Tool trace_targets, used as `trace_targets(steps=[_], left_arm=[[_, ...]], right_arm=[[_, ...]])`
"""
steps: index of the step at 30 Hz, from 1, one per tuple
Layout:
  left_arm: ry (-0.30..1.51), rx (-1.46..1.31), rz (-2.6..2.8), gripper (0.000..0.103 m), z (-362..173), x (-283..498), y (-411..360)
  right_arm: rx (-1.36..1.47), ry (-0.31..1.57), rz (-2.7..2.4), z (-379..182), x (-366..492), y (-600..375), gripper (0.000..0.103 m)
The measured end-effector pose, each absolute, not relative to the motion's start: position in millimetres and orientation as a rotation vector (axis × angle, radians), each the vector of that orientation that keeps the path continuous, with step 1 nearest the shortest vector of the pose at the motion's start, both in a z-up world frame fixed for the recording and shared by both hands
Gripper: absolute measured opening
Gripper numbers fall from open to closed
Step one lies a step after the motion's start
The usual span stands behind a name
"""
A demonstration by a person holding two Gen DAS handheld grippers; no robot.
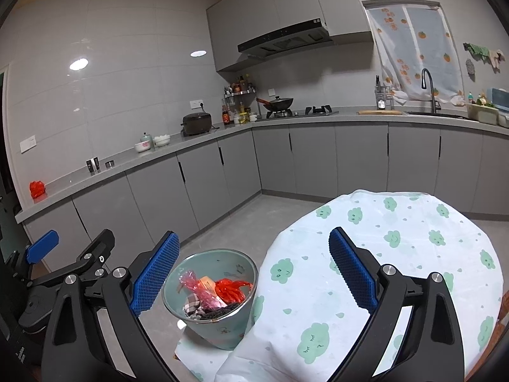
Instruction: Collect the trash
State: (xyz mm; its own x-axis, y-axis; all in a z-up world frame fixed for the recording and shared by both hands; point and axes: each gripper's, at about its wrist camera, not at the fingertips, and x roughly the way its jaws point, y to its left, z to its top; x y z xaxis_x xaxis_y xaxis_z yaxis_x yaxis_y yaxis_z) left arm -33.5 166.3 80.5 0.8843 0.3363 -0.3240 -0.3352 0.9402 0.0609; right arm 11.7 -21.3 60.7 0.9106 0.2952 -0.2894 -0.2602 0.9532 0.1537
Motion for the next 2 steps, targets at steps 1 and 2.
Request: trace_targets(steps=[1, 2], left_arm=[[0.341, 0.000, 0.347, 0.098, 80.0, -33.0, 166.3], [0.346, -0.007, 0.340, 0.098, 79.0, -32.4, 166.1]], right_arm=[[0.112, 0.315, 0.285, 60.6, 11.7, -21.5, 0.094], [0.111, 0.316, 0.284, 60.6, 11.8, -21.2, 0.095]])
